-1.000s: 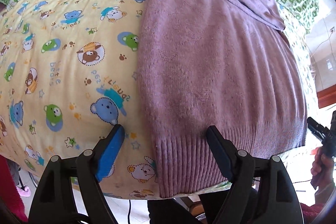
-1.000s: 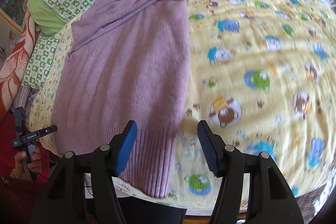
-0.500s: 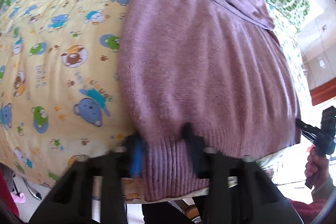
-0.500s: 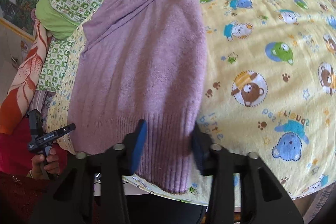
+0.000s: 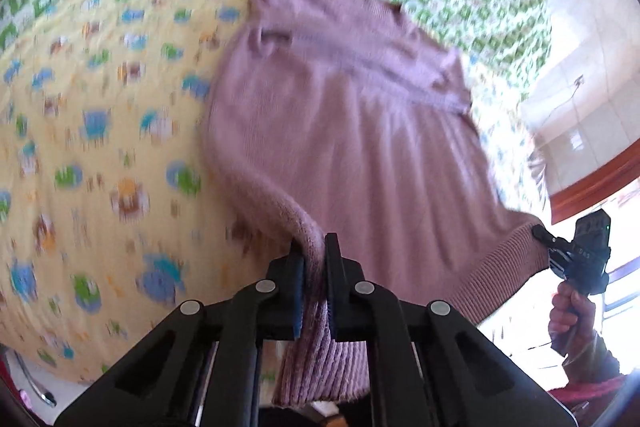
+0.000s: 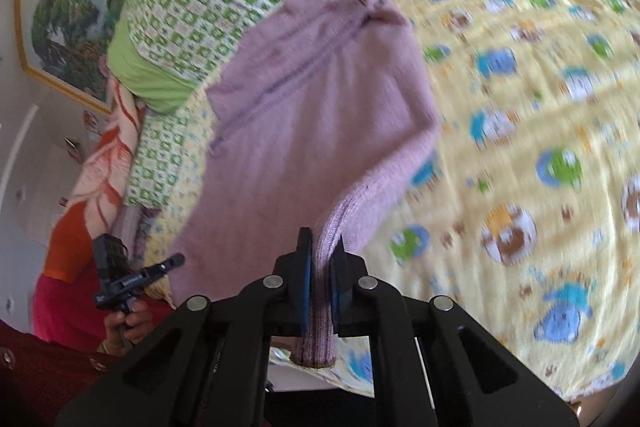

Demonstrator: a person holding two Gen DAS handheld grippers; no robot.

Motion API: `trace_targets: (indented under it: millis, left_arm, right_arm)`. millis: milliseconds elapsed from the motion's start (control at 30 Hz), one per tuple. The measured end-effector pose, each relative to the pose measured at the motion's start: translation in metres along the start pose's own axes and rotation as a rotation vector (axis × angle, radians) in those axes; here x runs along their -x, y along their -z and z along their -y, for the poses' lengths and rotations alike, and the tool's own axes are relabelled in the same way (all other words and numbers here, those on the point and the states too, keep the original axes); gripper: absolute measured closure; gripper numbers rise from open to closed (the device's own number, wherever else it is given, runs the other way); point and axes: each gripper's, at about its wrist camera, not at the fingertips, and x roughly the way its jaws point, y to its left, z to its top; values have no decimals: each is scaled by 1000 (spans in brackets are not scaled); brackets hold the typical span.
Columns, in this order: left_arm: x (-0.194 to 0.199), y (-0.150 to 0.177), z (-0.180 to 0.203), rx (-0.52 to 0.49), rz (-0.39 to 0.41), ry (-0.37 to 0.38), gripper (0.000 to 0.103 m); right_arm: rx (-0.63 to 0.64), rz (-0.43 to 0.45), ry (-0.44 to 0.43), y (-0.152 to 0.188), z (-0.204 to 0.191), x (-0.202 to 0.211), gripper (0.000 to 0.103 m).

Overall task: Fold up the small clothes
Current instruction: 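Grasp the ribbed hem with both tools and fold it up toward the collar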

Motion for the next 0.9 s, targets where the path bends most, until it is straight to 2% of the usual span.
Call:
trace_targets:
  millis: [133, 267, 500, 700, 900]
  left_arm:
    - [11, -46, 4, 16, 97, 17, 96]
    - [6, -90, 6, 24, 153, 23, 96]
    - [-19, -171, 3, 52, 233, 15, 97]
    - [-55, -234, -7, 111, 254, 5, 97]
    - [-103, -284, -15, 119, 236, -42, 97]
  right_arm:
    - [27, 71, -55, -33, -19, 5, 95]
    - [59, 146, -87, -77, -36, 3, 95]
    - [60, 217, -52, -155, -41, -19, 95]
    - [6, 255, -48, -215, -29, -45, 95]
    - [17, 233, -31, -266, -23, -87, 95]
